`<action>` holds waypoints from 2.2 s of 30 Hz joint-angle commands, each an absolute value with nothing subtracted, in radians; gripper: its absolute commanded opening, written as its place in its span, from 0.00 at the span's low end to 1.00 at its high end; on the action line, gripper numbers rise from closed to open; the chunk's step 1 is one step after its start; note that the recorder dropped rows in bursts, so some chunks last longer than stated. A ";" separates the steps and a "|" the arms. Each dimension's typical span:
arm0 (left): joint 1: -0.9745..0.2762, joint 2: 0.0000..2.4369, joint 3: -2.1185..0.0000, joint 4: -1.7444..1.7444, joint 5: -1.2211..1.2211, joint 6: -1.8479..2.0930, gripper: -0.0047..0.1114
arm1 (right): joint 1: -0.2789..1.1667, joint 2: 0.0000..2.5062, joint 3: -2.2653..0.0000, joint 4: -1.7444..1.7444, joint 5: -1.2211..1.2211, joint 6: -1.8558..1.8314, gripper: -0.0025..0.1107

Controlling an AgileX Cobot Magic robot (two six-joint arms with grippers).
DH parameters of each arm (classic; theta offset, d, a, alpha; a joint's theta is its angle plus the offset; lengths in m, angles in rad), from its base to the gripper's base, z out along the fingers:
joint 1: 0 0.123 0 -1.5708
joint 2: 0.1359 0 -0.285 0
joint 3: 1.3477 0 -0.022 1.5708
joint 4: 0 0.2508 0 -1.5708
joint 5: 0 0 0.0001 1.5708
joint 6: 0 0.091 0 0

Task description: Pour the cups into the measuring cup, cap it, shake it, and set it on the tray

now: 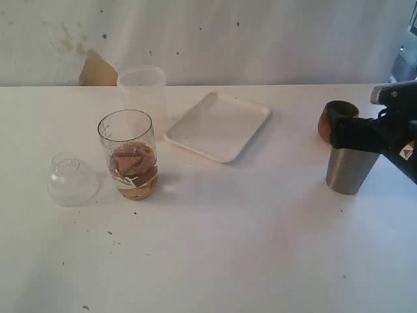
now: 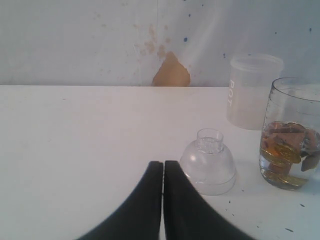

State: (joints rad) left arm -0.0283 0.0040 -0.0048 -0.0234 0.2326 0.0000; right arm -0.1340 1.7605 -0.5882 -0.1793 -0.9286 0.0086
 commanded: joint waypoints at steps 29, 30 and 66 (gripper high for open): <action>-0.034 0.000 0.000 -0.036 0.232 0.000 0.05 | -0.046 0.666 -0.576 -0.238 -0.020 0.411 0.09; -0.034 0.000 0.000 -0.036 0.232 0.000 0.05 | -0.036 0.627 -0.570 -0.238 0.012 0.411 0.08; -0.034 0.000 0.000 -0.036 0.232 0.000 0.05 | 0.040 0.079 -0.304 0.089 -0.085 0.000 0.05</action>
State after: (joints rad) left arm -0.0283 0.0040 -0.0048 -0.0234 0.2326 0.0000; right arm 0.0355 0.0836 -0.3799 -0.0503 0.0696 0.1786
